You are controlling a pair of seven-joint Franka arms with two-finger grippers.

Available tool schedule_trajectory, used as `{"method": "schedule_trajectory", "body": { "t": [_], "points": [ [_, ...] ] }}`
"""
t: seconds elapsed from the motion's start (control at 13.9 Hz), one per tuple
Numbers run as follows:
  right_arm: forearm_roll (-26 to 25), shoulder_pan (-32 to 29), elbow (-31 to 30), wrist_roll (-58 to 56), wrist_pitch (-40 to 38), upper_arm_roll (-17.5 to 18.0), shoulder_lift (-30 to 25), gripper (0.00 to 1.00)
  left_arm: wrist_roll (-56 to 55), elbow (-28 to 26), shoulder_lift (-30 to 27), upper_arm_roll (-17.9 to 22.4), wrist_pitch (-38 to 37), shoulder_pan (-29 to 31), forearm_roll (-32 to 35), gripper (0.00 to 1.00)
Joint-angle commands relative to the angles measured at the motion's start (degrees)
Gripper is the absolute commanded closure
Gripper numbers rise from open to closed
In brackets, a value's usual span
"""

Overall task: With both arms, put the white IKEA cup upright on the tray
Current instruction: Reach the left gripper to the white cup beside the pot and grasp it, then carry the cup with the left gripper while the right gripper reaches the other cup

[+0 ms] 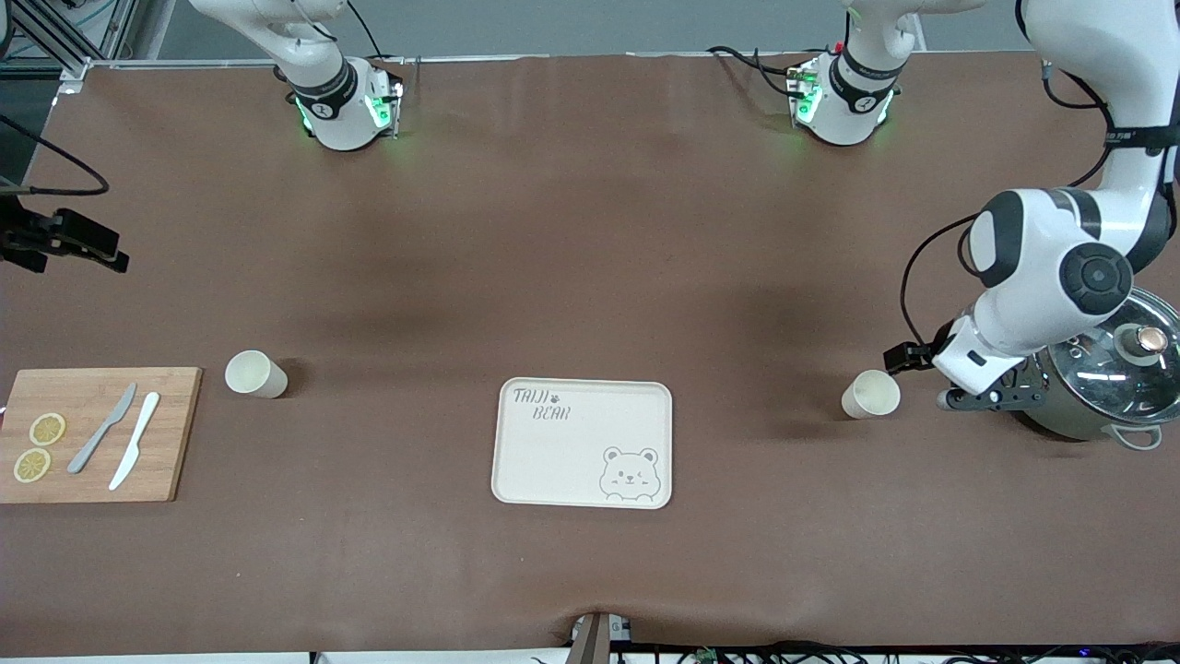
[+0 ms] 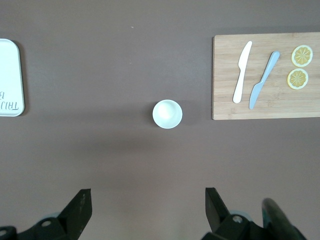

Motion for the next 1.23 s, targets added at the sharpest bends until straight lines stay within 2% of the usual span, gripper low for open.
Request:
{"method": "schedule_trajectory", "body": {
  "t": [0.0,0.29,0.36,0.58,0.72,0.94,1.15],
  "points": [
    [0.47,-0.18,1.39,0.55,-0.36,0.28,0.84,0.00,-0.34,0.03,2.81,-0.32,2.28,0.33,0.67,0.00],
    [0.47,-0.36,1.39,0.11,-0.36,0.28,1.36,0.00,-0.34,0.64,6.42,-0.32,7.03,0.50,0.50,0.00],
    [0.29,-0.27,1.39,0.11,-0.36,0.28,1.45,0.00,-0.34,0.73,6.78,-0.41,7.12,0.50,0.50,0.03],
    [0.55,-0.45,1.22,0.72,-0.44,0.28,4.60,0.00,-0.43,0.73,7.22,-0.32,7.13,0.24,0.41,0.28],
    [0.64,-0.71,1.13,0.72,-0.62,0.37,5.76,0.00,-0.43,0.82,7.74,-0.32,7.13,0.24,0.41,0.39],
    [0.73,-1.15,1.22,0.81,-0.71,0.29,8.38,0.00,-0.43,1.43,8.71,-0.32,7.13,-0.11,-0.64,0.62],
    [-0.24,-1.15,1.22,4.48,-0.88,0.11,9.27,0.00,-0.43,1.78,9.06,-0.32,7.13,-0.37,-0.82,0.90]
  ]
}}
